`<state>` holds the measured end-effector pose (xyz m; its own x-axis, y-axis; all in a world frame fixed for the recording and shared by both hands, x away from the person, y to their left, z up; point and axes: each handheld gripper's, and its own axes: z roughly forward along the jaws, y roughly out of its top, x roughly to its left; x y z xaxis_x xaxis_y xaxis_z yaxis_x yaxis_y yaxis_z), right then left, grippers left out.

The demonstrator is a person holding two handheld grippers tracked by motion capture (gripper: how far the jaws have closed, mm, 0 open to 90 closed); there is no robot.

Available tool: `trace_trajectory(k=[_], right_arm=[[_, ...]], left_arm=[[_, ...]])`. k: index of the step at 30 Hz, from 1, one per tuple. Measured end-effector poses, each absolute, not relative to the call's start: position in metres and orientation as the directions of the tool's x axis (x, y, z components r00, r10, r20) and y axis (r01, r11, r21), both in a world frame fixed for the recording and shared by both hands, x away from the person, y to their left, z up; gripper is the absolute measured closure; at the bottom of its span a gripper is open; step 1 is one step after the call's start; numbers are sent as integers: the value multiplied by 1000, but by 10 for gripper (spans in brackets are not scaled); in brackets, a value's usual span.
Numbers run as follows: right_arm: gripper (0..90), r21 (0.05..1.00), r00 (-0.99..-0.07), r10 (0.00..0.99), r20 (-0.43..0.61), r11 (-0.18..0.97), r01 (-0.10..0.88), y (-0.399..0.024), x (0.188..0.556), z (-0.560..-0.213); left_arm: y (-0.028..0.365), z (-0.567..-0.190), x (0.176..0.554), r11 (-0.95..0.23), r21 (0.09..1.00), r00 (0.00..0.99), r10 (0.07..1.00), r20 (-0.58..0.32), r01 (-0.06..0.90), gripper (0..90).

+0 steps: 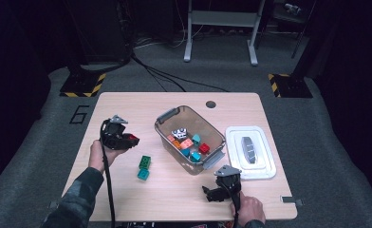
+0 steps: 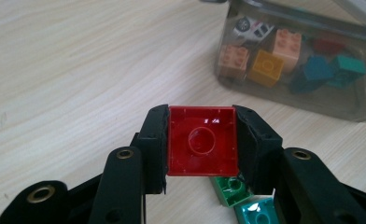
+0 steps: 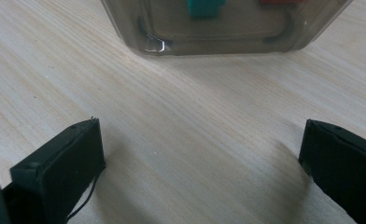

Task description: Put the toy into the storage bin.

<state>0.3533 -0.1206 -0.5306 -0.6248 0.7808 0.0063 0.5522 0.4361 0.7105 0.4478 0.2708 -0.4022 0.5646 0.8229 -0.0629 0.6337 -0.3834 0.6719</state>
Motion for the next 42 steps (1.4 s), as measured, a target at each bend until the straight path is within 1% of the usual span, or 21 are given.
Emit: trace_trajectory(k=[1,11,20,33,42], right_arm=[[0,711,-625,780,6,437,552,-121,353,-531],[0,711,-625,781,7,436,552,-121,353,-531],[0,709,-629,777,2,443,549,-121,353,-531],[0,709,-630,777,2,443,549,-121,353,-531],[0,710,-628,778,2,441,549,-121,353,-531]], left_arm=[[271,-400,448,-399,672,575,817,-49,625,588],[250,-374,453,-430,693,609,793,-16,578,588],[229,-355,458,-452,706,644,765,-7,545,588],[188,-350,464,-485,713,697,717,-6,506,587],[158,-360,468,-512,695,726,687,-20,504,586]])
